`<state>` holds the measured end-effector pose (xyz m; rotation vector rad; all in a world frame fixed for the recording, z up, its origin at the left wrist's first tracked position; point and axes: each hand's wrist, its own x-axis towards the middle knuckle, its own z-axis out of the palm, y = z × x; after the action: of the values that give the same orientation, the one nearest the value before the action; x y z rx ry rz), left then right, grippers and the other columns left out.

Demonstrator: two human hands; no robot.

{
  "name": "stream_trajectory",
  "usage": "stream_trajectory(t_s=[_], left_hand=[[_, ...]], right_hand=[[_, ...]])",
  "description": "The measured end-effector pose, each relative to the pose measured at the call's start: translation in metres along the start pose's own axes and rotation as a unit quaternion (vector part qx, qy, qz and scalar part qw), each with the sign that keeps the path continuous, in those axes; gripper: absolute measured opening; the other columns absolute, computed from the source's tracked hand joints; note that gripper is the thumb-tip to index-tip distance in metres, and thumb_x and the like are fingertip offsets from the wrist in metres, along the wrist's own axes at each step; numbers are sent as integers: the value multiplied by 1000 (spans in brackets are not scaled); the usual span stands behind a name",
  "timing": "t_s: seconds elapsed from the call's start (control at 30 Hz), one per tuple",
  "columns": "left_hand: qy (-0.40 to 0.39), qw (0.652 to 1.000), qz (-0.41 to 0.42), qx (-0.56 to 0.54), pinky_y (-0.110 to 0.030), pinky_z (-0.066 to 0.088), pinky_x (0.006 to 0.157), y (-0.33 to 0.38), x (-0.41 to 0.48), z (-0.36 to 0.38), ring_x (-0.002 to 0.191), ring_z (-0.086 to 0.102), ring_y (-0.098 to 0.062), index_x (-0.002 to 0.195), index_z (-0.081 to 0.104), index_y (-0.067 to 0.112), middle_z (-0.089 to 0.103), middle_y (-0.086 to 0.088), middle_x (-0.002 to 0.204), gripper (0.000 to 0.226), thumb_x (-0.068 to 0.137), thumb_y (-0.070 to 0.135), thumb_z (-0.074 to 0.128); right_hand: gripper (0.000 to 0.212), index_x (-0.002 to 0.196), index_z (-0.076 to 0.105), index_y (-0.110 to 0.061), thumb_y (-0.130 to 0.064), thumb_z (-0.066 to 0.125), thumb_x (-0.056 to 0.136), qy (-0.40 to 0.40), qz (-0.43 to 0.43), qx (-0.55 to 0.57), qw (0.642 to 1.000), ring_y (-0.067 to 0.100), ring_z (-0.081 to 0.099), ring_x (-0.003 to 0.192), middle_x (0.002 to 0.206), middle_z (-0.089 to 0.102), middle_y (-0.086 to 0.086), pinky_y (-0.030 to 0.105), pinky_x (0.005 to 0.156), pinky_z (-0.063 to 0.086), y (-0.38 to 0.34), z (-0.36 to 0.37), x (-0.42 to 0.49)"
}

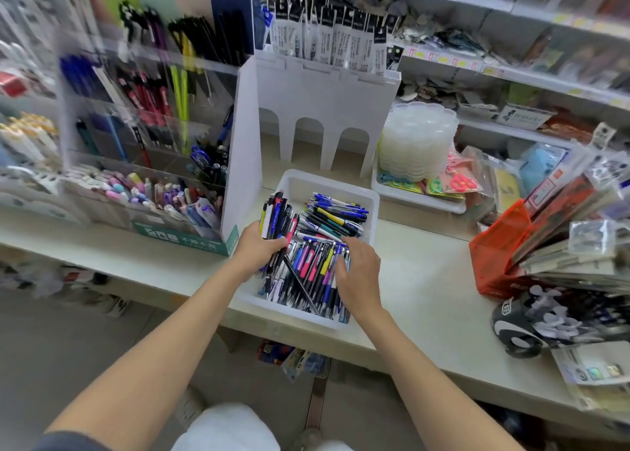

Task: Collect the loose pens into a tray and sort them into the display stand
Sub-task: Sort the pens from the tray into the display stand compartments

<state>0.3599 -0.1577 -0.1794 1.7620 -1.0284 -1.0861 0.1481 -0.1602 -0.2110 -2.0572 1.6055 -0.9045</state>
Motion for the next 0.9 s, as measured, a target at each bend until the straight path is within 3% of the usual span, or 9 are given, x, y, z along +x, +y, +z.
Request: stream_trajectory(t_s=[0.1,0.2,0.33,0.47,0.63,0.7,0.77,0.9], left_hand=[[-22,998,19,-49,-32,58,71,18,1,-8,81,72,-20,106,64,13,73,-8,94,24,85,10,76],[-43,993,48,-101,-42,61,77,38,3,-25,85,75,-26,107,65,18,76,-10,94,27,84,12,78],[-58,982,92,-155,-32,59,65,68,7,-70,81,76,-24,112,63,9,76,-12,91,28,86,9,75],[-54,977,124,-167,-31,59,68,81,21,-130,82,75,-24,110,66,9,76,-11,92,25,87,7,74],[-28,971,163,-175,-20,55,70,88,51,-211,79,72,-5,99,65,21,75,5,89,16,89,11,72],[-13,970,160,-181,-19,55,67,84,65,-243,81,73,-8,105,64,14,76,1,91,16,91,11,70],[-2,969,141,-202,-26,58,63,79,78,-272,82,75,-19,116,58,4,76,-8,95,27,92,11,69],[4,970,141,-196,-36,61,70,71,97,-315,85,75,-23,113,59,1,75,-15,100,25,92,12,68]], right_hand=[[44,143,46,-16,-16,51,100,-46,15,92,995,9,53,113,131,56,-1,26,100,42,-49,-4,33],[49,149,37,-19,-25,49,102,-71,33,177,981,6,58,92,116,59,-4,24,82,48,-99,-5,66],[57,151,32,-19,-17,55,99,-51,45,264,962,15,66,90,99,63,-5,33,82,57,-151,5,96],[52,144,43,-13,-7,61,95,-2,24,314,949,21,68,89,105,64,8,31,78,59,-208,21,117],[39,126,58,-18,-6,66,90,55,-19,317,947,24,69,90,99,68,7,48,81,59,-280,54,150],[37,125,59,-21,-11,66,89,94,-44,293,950,18,68,92,98,68,0,45,85,57,-303,65,165],[38,126,58,-20,-11,66,90,134,-67,274,950,12,66,91,97,66,-5,39,86,57,-322,71,179],[40,130,55,-13,-7,65,91,207,-126,186,952,14,62,92,102,63,0,34,88,54,-345,85,201]])
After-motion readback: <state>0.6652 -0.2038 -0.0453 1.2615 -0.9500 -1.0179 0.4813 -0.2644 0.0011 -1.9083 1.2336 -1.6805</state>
